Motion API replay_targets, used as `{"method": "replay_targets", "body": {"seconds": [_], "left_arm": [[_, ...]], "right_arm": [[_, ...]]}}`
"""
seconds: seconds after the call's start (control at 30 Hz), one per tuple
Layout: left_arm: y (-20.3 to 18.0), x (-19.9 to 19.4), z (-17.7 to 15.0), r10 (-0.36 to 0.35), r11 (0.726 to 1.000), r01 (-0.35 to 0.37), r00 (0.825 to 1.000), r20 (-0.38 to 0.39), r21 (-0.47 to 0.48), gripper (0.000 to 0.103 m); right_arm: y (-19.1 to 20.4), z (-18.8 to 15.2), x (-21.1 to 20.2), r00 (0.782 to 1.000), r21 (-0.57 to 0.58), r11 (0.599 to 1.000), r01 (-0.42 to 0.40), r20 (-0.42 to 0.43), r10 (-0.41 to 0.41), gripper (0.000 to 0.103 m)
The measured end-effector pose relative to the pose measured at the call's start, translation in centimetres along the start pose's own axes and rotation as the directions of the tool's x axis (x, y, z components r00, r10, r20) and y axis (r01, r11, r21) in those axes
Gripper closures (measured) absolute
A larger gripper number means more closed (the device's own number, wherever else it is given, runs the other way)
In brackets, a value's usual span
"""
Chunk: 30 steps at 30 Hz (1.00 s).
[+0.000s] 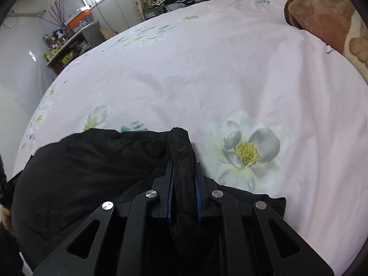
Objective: Fold large clothes
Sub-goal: 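Lift the hem with both tools and fold it up toward the hood, then lower the folded hem onto the jacket and open both tools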
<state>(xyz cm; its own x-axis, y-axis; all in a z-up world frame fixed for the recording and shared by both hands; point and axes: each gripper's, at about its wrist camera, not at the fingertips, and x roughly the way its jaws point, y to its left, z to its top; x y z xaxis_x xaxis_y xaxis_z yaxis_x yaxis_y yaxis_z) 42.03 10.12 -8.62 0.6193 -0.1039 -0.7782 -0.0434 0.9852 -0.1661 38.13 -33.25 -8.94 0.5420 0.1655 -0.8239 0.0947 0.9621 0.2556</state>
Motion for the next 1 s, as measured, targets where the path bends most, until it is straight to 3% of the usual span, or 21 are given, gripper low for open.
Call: {"method": "replay_targets", "body": {"seconds": [0.3, 0.37, 0.47, 0.63, 0.73, 0.83, 0.93, 1.0], "left_arm": [[-0.6, 0.0, 0.5, 0.06, 0.998, -0.059, 0.998, -0.026, 0.017, 0.058], [-0.3, -1.8, 1.2, 0.045, 0.999, -0.045, 0.999, -0.006, 0.013, 0.056], [0.4, -4.6, 2.0, 0.037, 0.999, -0.037, 0.999, 0.039, 0.008, 0.043], [0.1, -10.1, 2.3, 0.042, 0.999, -0.046, 0.987, 0.155, 0.018, 0.042], [-2.7, -12.5, 0.1, -0.059, 0.998, 0.053, 0.979, 0.196, 0.035, 0.037], [-7.7, -11.2, -2.9, -0.138, 0.98, 0.111, 0.977, 0.16, 0.167, 0.037], [-9.9, -6.9, -4.4, -0.088, 0.975, 0.065, 0.991, 0.103, 0.212, 0.036], [-9.3, -5.1, -4.5, -0.081, 0.982, 0.058, 0.989, 0.125, 0.178, 0.035]], "right_arm": [[0.5, -0.1, 0.2, 0.995, -0.039, 0.994, 0.102, 0.003, -0.102, 0.079], [1.4, 0.3, -2.1, 0.99, -0.055, 0.989, 0.137, 0.052, -0.134, 0.076], [2.6, 0.5, -6.3, 0.977, -0.066, 0.986, 0.152, 0.159, -0.14, 0.071], [6.9, -1.0, -11.5, 0.961, -0.139, 0.988, 0.073, 0.273, -0.032, 0.07], [9.9, -3.2, -10.6, 0.968, -0.203, 0.979, 0.025, 0.25, 0.027, 0.07], [11.7, -4.7, -7.1, 0.982, -0.231, 0.973, 0.012, 0.185, 0.032, 0.07], [11.9, -5.0, -4.2, 0.978, -0.256, 0.964, 0.073, 0.206, -0.019, 0.068], [11.2, -4.8, -2.9, 0.98, -0.231, 0.97, 0.076, 0.197, -0.03, 0.062]]}}
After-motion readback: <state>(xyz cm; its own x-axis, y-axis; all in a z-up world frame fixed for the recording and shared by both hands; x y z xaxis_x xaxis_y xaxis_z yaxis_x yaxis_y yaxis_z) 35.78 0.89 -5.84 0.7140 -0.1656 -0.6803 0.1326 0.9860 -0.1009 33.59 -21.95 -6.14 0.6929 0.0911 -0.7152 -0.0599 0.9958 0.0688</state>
